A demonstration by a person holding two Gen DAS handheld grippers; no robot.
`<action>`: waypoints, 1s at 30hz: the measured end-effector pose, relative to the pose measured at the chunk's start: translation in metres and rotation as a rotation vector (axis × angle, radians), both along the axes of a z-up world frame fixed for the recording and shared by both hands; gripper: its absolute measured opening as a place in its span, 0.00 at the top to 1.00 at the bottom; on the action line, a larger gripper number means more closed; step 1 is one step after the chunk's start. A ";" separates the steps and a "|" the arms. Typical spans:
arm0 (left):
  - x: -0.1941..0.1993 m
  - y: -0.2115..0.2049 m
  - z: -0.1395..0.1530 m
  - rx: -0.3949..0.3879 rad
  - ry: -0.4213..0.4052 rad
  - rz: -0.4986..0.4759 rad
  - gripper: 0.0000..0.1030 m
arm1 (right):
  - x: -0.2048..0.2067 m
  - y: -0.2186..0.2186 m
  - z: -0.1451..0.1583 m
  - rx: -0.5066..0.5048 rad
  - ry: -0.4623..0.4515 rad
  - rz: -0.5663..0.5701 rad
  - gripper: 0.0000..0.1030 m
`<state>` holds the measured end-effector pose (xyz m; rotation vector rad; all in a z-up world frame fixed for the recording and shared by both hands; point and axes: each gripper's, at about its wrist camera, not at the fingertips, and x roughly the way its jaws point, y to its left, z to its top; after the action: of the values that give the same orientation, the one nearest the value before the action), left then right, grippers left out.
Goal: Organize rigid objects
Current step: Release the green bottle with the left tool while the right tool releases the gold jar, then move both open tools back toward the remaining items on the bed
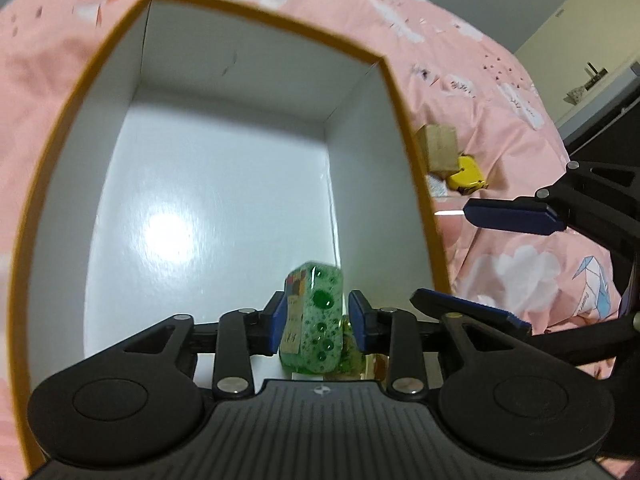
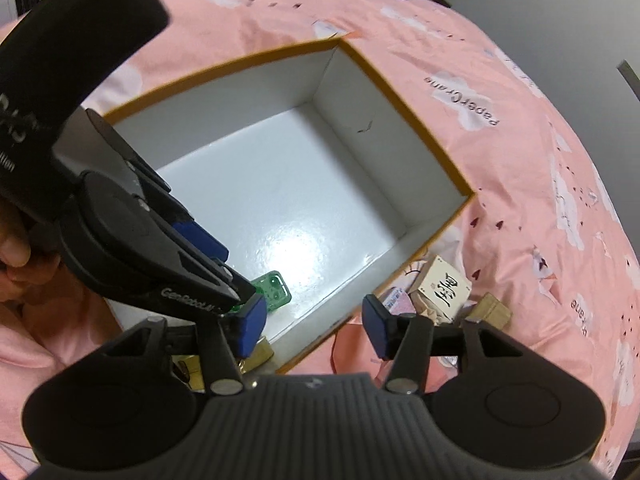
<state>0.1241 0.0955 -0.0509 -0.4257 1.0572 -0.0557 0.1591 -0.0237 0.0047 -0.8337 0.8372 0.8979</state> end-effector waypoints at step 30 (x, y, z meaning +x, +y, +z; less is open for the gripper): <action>0.015 -0.123 0.034 0.164 -0.339 -0.495 0.53 | 0.009 -0.194 -0.028 0.422 0.029 -0.705 0.47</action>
<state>0.1388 -0.0271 -0.0170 0.0053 0.8031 -0.4629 0.1680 -0.2174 -0.0230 -0.1255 0.8432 0.4278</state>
